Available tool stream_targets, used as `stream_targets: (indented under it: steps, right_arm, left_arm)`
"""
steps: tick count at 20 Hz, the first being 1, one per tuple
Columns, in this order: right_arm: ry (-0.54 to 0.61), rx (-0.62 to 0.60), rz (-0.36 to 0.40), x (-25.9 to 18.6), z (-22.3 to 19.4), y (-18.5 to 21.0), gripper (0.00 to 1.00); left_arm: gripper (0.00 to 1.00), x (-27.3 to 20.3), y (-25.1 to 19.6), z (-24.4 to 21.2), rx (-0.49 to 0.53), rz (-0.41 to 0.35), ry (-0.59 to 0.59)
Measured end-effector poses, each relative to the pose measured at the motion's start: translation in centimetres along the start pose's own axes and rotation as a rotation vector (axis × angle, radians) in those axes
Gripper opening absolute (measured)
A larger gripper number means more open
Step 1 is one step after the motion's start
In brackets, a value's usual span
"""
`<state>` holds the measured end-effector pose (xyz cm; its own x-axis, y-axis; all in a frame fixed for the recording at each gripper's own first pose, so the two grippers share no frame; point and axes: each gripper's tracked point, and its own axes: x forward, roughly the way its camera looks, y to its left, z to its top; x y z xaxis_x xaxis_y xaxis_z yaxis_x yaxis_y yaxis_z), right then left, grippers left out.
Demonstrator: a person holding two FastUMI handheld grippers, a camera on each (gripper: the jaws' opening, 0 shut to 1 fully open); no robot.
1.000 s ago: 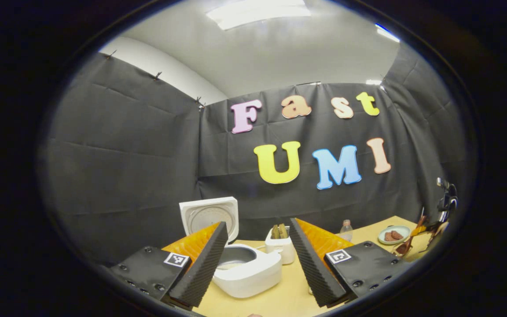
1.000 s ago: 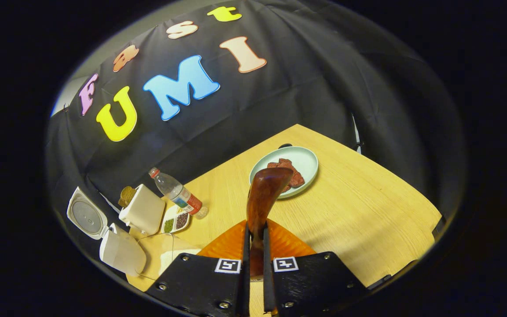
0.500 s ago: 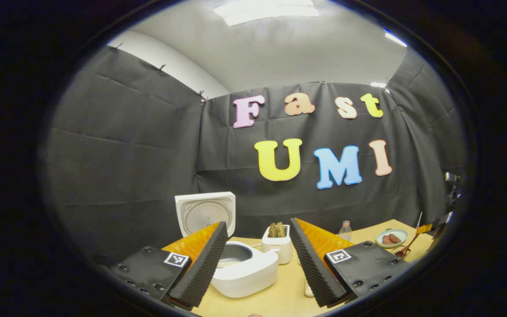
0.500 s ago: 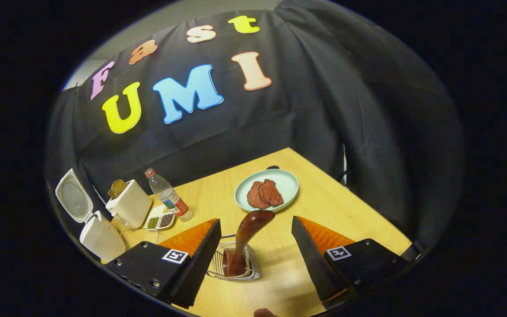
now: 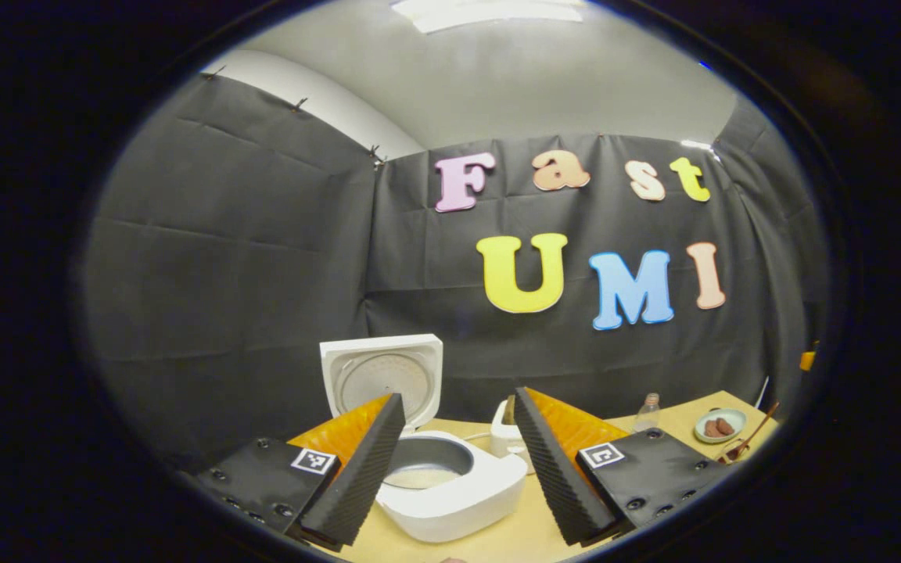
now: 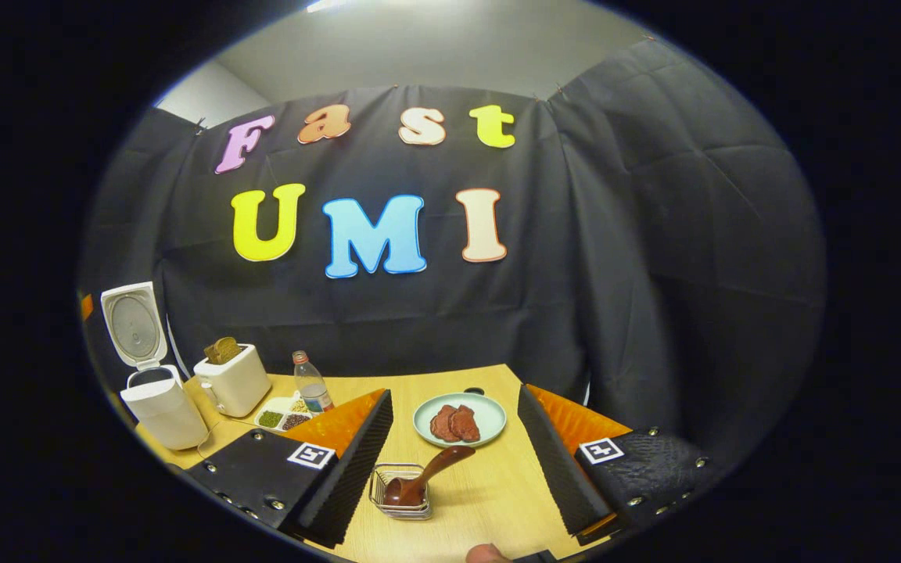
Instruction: Close the left gripper, press the button to open the rice cooker; take a wooden spoon from the chopstick holder with the right hand, scoop a spoonful of rice and pour it into the rice cooker, then put the wooden spoon back into the chopstick holder.
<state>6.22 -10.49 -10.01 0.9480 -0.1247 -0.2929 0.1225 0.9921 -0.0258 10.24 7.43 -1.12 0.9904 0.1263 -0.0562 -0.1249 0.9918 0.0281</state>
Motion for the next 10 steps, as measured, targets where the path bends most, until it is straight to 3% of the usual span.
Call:
stream_targets:
  steps: [10]
  right_arm:
    - [-0.048,0.001,-0.08,-3.8,2.6,1.4,0.98]
  left_arm:
    - [0.97,14.4,7.5,2.7,0.025,0.094,-0.026]
